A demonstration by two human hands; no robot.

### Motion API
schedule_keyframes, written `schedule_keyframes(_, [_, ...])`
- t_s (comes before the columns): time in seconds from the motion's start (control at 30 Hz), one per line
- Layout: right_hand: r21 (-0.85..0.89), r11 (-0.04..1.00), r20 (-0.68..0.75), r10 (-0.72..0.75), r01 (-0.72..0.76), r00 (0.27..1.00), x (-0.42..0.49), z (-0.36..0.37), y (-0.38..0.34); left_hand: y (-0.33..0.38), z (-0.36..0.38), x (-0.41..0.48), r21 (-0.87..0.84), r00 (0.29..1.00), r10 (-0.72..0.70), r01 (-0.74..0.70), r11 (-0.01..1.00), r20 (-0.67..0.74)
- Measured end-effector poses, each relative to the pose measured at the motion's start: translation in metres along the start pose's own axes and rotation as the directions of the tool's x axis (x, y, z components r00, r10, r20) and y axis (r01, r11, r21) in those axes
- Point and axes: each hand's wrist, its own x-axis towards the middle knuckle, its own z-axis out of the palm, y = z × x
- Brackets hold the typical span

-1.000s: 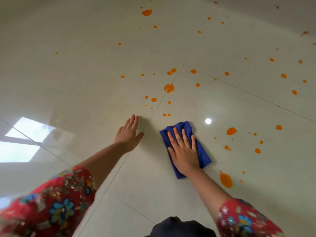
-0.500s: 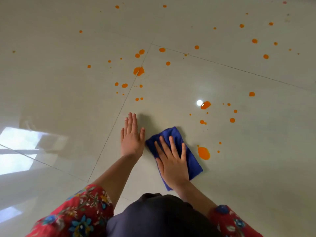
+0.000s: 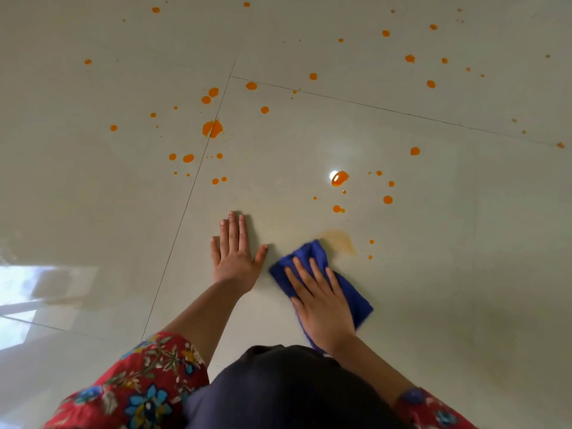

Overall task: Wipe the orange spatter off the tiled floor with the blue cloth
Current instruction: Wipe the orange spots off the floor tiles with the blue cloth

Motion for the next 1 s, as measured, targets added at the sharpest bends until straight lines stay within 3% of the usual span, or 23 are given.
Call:
schedule_keyframes(0.1, [-0.003, 0.987, -0.07, 0.162, -0.163, 0.984, -0.014, -0.008, 0.053, -0.001, -0.001, -0.001, 0.001, 1.0, 0.01, -0.01, 1.0, -0.015])
schedule_keyframes(0.2, [0.123, 0.858, -0.11, 0.511, -0.498, 0.853, 0.039, -0.018, 0.065, -0.001, 0.0, -0.002, -0.006, 0.999, 0.013, -0.013, 1.0, -0.034])
schedule_keyframes(0.23, [0.157, 0.837, -0.107, 0.542, -0.524, 0.834, 0.06, -0.021, 0.053, -0.002, 0.001, -0.003, -0.006, 0.999, 0.016, -0.016, 1.0, -0.044])
schedule_keyframes(0.37, [0.02, 0.973, -0.071, 0.23, -0.229, 0.971, 0.043, -0.01, 0.012, 0.0, 0.005, -0.004, -0.006, 0.993, 0.002, -0.003, 1.0, -0.122])
schedule_keyframes(0.43, [0.009, 0.984, -0.048, 0.179, -0.179, 0.983, -0.002, -0.009, 0.028, 0.003, 0.005, -0.004, -0.01, 0.987, 0.01, -0.011, 1.0, -0.163])
schedule_keyframes(0.53, [-0.008, 0.946, -0.095, 0.322, -0.324, 0.942, -0.015, -0.013, 0.074, 0.004, 0.007, -0.006, 0.002, 0.986, 0.057, -0.058, 0.998, -0.158])
schedule_keyframes(0.63, [0.135, 0.8, -0.141, 0.6, -0.585, 0.788, 0.047, -0.021, 0.081, 0.002, 0.009, -0.007, 0.019, 0.986, 0.087, -0.086, 0.996, -0.139])
schedule_keyframes(0.67, [0.155, 0.79, -0.154, 0.612, -0.593, 0.775, 0.066, -0.024, 0.069, 0.002, 0.01, -0.006, 0.021, 0.987, 0.089, -0.087, 0.996, -0.137])
schedule_keyframes(0.7, [0.144, 0.833, -0.173, 0.553, -0.535, 0.815, 0.076, -0.023, 0.055, 0.003, 0.01, -0.006, 0.021, 0.987, 0.088, -0.086, 0.996, -0.137])
schedule_keyframes(0.77, [0.037, 0.957, -0.143, 0.29, -0.288, 0.946, 0.06, -0.014, 0.03, 0.007, 0.009, -0.003, 0.012, 0.985, 0.088, -0.087, 0.996, -0.152])
schedule_keyframes(0.83, [-0.014, 0.994, -0.085, 0.111, -0.112, 0.99, 0.013, -0.009, 0.034, 0.011, 0.005, 0.001, 0.009, 0.979, 0.122, -0.122, 0.992, -0.16])
schedule_keyframes(0.9, [-0.009, 0.985, -0.102, 0.172, -0.173, 0.98, -0.019, -0.013, 0.07, 0.014, 0.001, 0.004, 0.021, 0.971, 0.186, -0.185, 0.982, -0.15])
schedule_keyframes(1.0, [0.028, 0.902, -0.139, 0.431, -0.431, 0.892, -0.001, -0.025, 0.124, 0.013, -0.001, 0.003, 0.047, 0.963, 0.229, -0.225, 0.973, -0.144])
